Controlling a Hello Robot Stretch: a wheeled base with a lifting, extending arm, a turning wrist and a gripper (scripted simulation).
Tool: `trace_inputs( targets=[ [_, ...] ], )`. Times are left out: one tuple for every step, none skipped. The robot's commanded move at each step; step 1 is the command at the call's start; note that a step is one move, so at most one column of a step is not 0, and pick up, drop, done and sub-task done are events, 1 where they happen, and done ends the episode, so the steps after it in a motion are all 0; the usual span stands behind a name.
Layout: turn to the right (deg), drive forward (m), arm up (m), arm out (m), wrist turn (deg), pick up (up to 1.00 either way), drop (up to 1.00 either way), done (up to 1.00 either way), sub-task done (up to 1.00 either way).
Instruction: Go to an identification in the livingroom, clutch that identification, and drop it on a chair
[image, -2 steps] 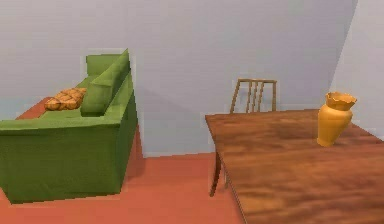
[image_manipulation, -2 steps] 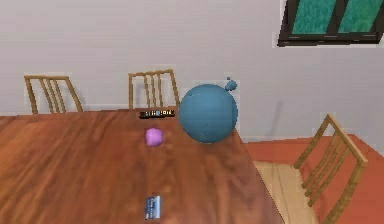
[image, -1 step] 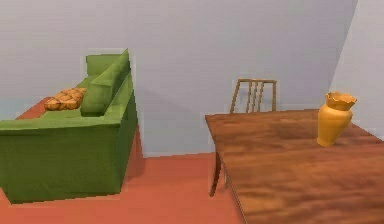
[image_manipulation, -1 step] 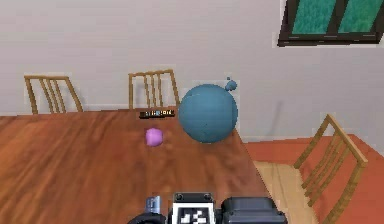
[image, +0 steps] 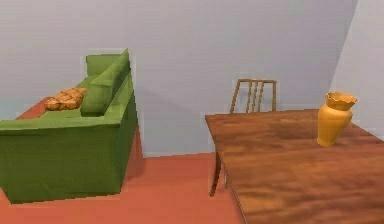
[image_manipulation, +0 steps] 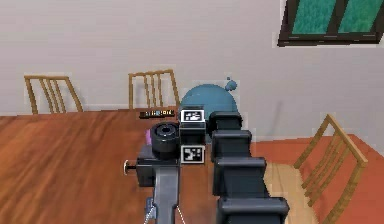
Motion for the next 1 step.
trace_inputs(
  targets=[
    [0.0,0.0,0.0,0.0,45.0,0.0,0.0,0.0,0.0]
  ],
)
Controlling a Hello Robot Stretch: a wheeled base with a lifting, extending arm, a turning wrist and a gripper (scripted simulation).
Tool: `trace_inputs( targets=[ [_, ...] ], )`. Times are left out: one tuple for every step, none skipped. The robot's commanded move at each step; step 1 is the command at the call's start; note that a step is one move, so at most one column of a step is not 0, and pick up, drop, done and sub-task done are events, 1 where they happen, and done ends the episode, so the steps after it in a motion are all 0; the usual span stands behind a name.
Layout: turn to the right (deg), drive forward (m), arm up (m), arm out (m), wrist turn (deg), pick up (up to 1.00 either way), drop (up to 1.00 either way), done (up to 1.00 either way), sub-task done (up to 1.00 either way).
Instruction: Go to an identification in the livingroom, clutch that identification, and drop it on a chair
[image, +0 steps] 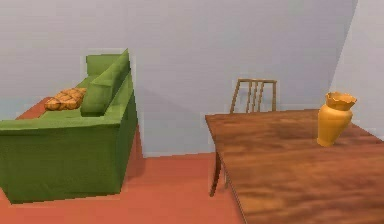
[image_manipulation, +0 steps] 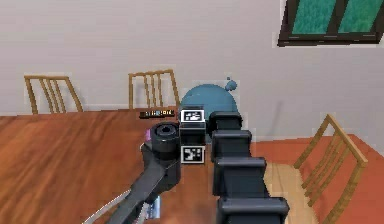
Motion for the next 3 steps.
trace_inputs(
  targets=[
    [0.0,0.0,0.0,0.0,45.0,0.0,0.0,0.0,0.0],
    [0.0,0.0,0.0,0.0,45.0,0.0,0.0,0.0,0.0],
    [0.0,0.0,0.0,0.0,21.0,0.0,0.0,0.0,0.0]
  ],
)
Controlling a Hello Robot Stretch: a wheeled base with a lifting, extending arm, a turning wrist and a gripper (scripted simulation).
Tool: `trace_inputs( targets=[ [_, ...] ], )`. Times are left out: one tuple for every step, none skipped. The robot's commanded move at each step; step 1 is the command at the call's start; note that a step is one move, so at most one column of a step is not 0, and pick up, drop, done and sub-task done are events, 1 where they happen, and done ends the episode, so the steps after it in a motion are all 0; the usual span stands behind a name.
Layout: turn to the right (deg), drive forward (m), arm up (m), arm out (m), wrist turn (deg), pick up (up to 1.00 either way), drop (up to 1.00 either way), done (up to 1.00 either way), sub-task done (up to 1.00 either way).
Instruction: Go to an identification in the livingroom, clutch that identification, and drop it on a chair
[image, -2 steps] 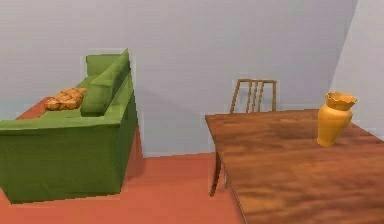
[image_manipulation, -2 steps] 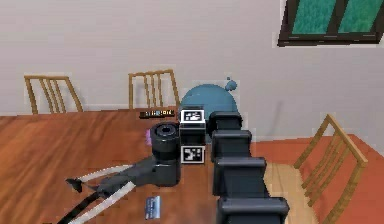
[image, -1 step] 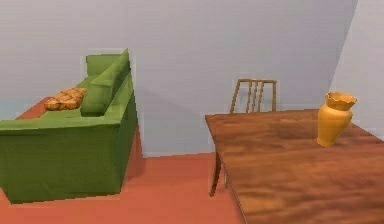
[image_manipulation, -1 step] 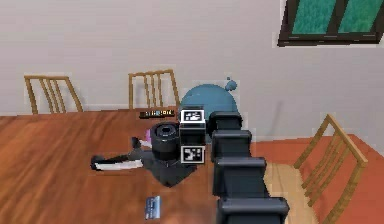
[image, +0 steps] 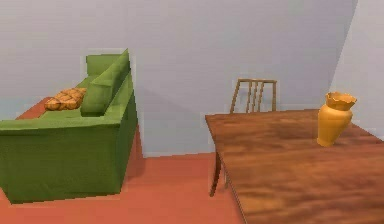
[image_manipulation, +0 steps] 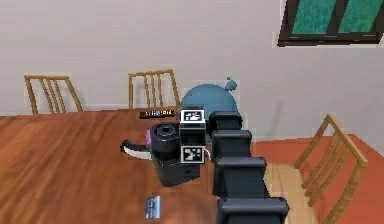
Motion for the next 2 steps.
trace_inputs(
  targets=[
    [0.0,0.0,-0.3,0.0,0.0,0.0,0.0,0.0,0.0],
    [0.0,0.0,0.0,0.0,0.0,1.0,0.0,0.0,0.0]
  ],
)
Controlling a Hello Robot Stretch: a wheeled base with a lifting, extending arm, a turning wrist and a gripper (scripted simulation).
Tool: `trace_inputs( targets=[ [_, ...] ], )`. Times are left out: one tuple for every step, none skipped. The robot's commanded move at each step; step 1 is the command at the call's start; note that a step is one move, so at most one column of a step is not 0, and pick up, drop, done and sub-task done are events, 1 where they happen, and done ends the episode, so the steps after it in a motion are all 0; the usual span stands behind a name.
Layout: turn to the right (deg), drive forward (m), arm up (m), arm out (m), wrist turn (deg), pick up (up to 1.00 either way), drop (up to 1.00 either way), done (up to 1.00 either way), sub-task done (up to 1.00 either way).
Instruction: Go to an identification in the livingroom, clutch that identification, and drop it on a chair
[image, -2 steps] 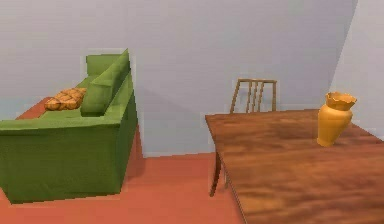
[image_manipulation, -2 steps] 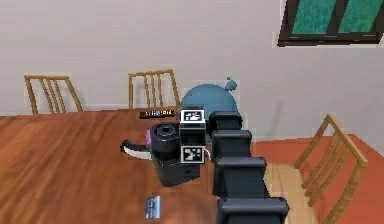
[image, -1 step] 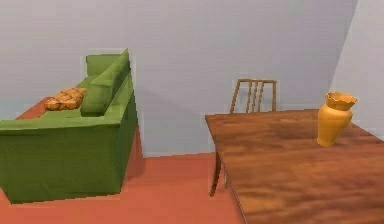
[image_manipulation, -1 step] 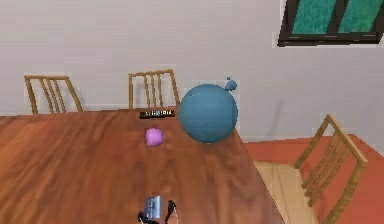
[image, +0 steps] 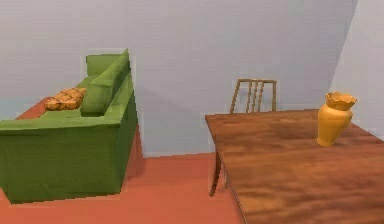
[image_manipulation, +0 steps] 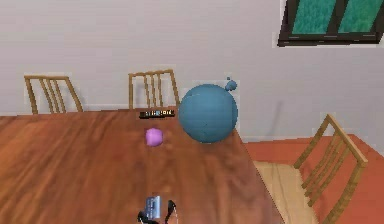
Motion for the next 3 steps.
trace_inputs(
  targets=[
    [0.0,0.0,0.1,0.0,0.0,0.0,0.0,0.0,0.0],
    [0.0,0.0,0.22,0.0,0.0,0.0,0.0,0.0,0.0],
    [0.0,0.0,0.0,0.0,-45.0,0.0,0.0,0.0,0.0]
  ],
)
